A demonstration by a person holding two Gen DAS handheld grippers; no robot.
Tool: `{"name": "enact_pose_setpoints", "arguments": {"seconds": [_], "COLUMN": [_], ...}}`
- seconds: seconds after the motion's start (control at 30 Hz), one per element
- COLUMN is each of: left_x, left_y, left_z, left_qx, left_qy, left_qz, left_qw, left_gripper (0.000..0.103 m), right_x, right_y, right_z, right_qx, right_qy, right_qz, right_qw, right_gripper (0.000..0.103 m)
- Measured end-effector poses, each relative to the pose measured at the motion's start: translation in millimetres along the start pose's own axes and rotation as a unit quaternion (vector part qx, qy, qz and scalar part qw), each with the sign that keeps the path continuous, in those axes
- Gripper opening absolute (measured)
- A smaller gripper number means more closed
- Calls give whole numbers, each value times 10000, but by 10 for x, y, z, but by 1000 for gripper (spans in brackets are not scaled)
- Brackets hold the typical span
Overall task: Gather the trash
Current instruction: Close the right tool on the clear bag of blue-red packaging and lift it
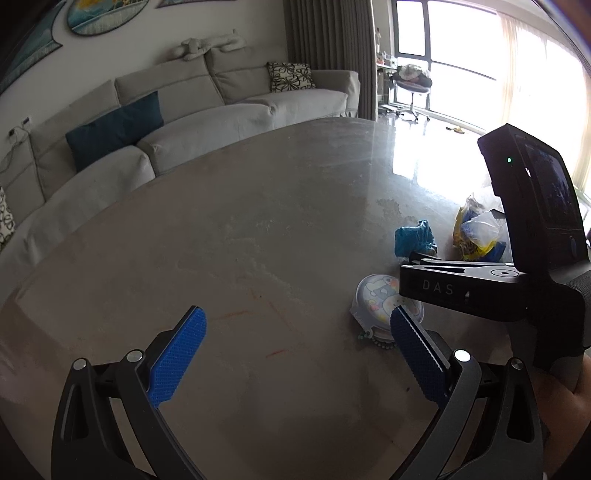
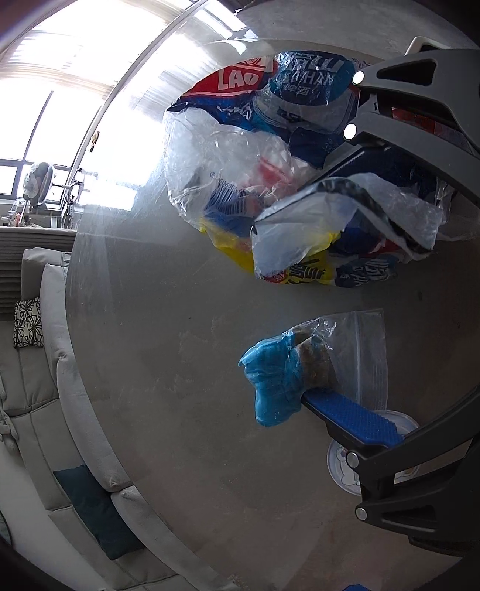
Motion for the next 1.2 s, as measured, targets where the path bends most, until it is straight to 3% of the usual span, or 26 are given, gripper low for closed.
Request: {"name": "enact_pose_setpoints", "arguments": {"seconds": [0.17, 0.27, 0.33, 0.4, 0.5, 0.63, 0.73, 1.2], "left_x": [40, 60, 64, 55, 29, 13, -8, -4], "left_y": [-42, -70, -73, -95, -117, -87, -38, 57], "left_z": [-16, -34, -31, -29, -27, -45, -50, -26], "left_qx": [40, 63, 53, 37, 93, 122, 63, -166], "left_qy": [43, 80, 81, 70, 32, -1, -23, 14], "left_qz": [61, 94, 93, 80, 95, 157, 184, 153], "left_qw": [10000, 9999, 9999, 9999, 9999, 9998, 9998, 9997], "left_gripper": [98, 98, 98, 98, 98, 98, 98, 98], "right_x": [-7, -74, -124, -146, -157, -166, -222, -555], "right_y": [43, 77, 172, 223, 255, 297, 237, 76], "right_z": [-38, -78, -77, -79, -69, -64, -23, 13], "right_qx": [-212, -380, -573, -633, -710, -808, -526, -346], "right_qy": [61, -14, -24, -68, -41, -158, -119, -563], "right_qz": [149, 291, 428, 495, 600, 667, 1016, 1201], "right_qw": [9996, 9989, 9974, 9967, 9957, 9944, 9934, 9906], "right_gripper": [97, 79, 53, 44, 33, 26, 16, 12]}}
Point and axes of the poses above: each gripper's, at about its wrist camera, not at the fingertips, and x roughly the way its jaws point, y to its left, z to its top, the point moved 7 cm from there along x, roughly the way its jaws point, and after that the axes turned 3 degrees about -z, right-handed, at the moved point
